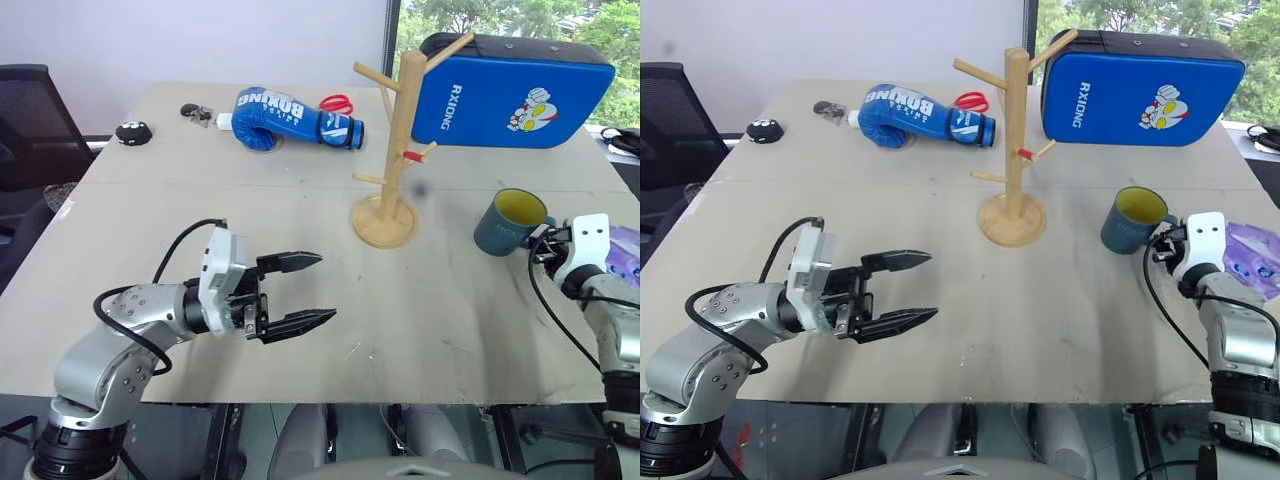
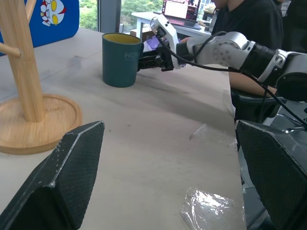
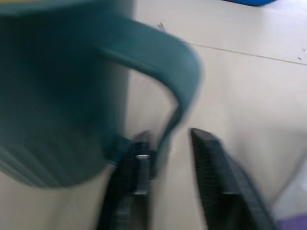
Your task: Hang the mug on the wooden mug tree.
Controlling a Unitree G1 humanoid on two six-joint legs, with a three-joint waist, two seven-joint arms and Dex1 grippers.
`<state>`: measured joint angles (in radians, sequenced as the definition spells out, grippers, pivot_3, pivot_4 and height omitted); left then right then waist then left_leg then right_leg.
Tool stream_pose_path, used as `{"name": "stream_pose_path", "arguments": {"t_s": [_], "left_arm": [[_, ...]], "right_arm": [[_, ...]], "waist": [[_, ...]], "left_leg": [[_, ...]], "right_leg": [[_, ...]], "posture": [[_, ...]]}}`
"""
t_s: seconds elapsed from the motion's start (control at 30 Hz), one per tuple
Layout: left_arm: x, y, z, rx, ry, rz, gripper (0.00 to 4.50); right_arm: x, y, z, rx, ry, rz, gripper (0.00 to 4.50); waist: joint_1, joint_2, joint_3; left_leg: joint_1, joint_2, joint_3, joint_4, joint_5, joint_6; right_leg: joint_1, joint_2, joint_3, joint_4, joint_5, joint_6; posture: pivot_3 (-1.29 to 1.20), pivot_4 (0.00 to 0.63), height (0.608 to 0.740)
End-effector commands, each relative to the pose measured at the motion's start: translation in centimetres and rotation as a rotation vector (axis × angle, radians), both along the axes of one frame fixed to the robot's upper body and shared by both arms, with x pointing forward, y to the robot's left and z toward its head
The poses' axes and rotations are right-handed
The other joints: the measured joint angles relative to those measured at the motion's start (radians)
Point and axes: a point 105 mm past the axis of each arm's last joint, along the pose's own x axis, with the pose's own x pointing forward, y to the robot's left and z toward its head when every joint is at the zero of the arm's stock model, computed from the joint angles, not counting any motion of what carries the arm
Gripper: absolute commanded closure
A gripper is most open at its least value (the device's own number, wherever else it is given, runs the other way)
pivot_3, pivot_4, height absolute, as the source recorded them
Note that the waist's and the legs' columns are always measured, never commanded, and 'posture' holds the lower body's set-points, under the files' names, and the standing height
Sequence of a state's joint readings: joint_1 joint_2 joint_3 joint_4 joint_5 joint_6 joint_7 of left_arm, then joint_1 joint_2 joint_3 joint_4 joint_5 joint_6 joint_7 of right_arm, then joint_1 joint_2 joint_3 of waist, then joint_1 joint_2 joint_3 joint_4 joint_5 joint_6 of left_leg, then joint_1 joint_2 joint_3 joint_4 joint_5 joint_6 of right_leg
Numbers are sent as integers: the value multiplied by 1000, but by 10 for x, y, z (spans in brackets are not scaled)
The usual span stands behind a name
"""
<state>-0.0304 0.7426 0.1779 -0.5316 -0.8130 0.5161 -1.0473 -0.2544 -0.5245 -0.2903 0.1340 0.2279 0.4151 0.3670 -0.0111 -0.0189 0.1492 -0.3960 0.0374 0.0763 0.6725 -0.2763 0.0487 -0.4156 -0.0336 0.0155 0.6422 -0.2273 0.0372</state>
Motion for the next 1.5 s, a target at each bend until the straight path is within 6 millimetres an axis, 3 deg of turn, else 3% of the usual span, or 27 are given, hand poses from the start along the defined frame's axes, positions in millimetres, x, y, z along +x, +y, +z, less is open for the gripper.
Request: {"name": "stream_pose_path", "arguments": {"t_s": [0.03,0.17,0.33,0.47,0.67,0.87,1.1,1.43,1.5], "left_arm": [[-7,0,10,-3,-40,-27,0],[-7,2,11,-25,-35,-18,0],[9,21,20,-216,-80,165,0],[10,34,19,-267,-113,227,0],[8,58,17,-311,-174,305,0],[1,79,10,-305,-182,352,0],[-6,82,4,-302,-170,371,0],[-8,79,1,-312,-146,365,0],[-8,75,2,-311,-145,353,0]], "right_arm": [[3,-1,9,-17,-41,18,4446],[1,3,24,-44,-94,70,4446],[-11,62,80,-125,-231,343,4446],[-17,102,107,-208,-262,492,4446],[-15,135,136,-291,-260,586,4446],[-16,164,151,-368,-219,687,4446],[-20,181,160,-383,-194,754,4446],[13,196,154,-392,-126,650,4446],[16,189,143,-428,-86,654,3914]], "waist": [[0,0,0],[-1,0,0],[-5,5,2],[-6,4,2],[3,3,2],[-1,2,2],[-1,2,2],[-3,2,2],[0,2,2]], "left_leg": [[0,0,0,0,0,0],[0,0,0,0,0,0],[0,0,0,0,0,0],[1,2,0,0,0,0],[0,0,0,0,0,0],[-1,0,1,0,0,0],[-2,1,1,0,0,0],[-2,1,1,0,0,0],[-3,1,1,0,0,0]], "right_leg": [[0,0,0,0,0,0],[0,0,0,0,0,0],[0,0,0,0,2,3],[0,1,0,1,2,3],[0,-1,-1,0,0,-1],[-1,-2,-1,-1,0,-1],[-2,-2,-2,-1,0,-1],[-4,-3,-2,0,0,-1],[-4,-3,-2,0,0,-1]], "posture": [[0,150,740],[0,150,740],[0,150,740],[0,150,740],[0,150,740],[0,150,740],[0,150,740],[0,150,740],[0,150,740]]}}
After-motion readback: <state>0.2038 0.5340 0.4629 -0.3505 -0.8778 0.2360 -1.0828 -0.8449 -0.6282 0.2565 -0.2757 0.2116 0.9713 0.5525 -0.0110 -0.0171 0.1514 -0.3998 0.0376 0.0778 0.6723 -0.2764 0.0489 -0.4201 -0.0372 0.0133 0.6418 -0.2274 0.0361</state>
